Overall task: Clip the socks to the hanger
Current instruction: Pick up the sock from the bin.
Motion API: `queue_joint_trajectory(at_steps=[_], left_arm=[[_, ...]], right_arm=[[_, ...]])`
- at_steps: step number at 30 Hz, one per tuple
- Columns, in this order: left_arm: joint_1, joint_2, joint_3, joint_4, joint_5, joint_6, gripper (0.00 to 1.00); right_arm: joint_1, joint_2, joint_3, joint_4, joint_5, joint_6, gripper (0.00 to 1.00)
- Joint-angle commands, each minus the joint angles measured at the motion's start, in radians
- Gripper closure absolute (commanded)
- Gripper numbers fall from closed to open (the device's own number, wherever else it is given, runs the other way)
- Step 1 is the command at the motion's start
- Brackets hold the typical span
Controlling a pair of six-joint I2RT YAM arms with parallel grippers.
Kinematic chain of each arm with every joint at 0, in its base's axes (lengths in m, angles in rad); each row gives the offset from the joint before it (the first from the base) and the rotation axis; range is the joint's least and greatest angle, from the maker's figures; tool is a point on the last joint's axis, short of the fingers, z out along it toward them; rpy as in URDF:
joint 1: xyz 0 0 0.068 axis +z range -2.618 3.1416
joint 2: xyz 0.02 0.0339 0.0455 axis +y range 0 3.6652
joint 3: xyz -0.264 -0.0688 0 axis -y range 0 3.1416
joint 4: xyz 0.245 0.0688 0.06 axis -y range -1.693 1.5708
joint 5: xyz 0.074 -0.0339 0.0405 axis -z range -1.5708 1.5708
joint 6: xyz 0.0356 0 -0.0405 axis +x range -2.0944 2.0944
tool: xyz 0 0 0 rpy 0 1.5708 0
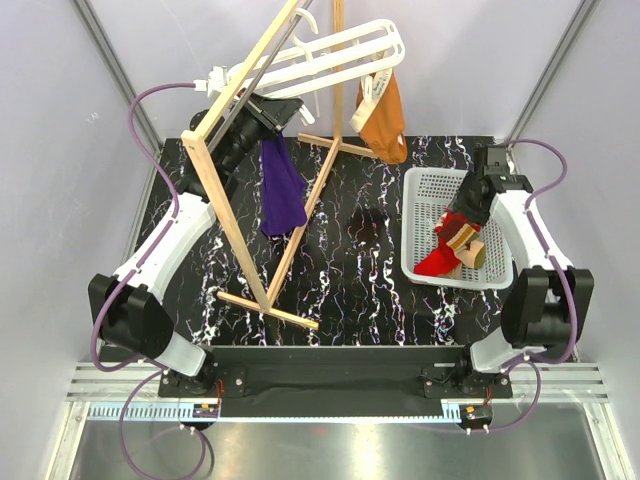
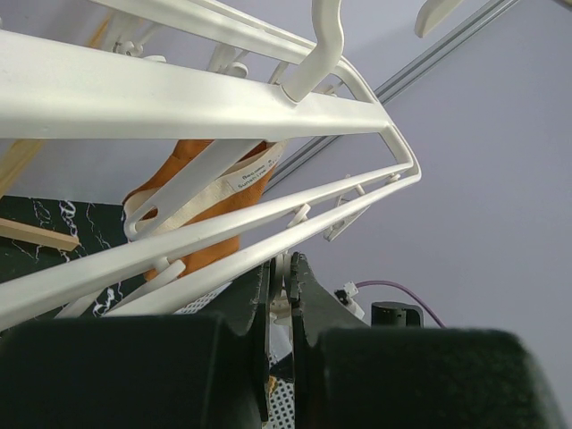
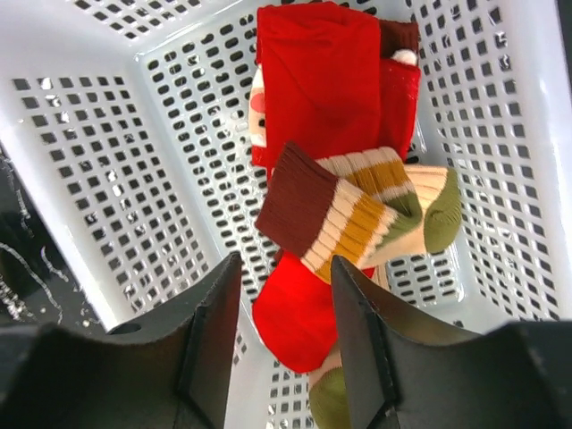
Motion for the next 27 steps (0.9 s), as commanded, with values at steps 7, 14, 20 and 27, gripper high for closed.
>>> queue_joint_trajectory(at_steps=[7,14,20,27], left_arm=[[-0.006,-0.007,-0.021,-0.001,0.050,0.000,1.00],[-0.006,-0.006,-0.021,-0.001,0.054,-0.001,1.00],[-0.006,-0.009,-0.021,-0.004,0.053,0.002,1.00],[-0.006,-0.007,-0.023,-0.002,0.054,0.000,1.00]], right_arm=[[0.010,0.123,-0.008,0.036,0.132,-0.004,0.49],[0.008,0.207,-0.045,0.101,0.140,0.004,0.55],[0.010,0.233,-0.071,0.135,0.121,0.015,0.70],[0.010,0.215,-0.081,0.136,0.123,-0.007,0.93]])
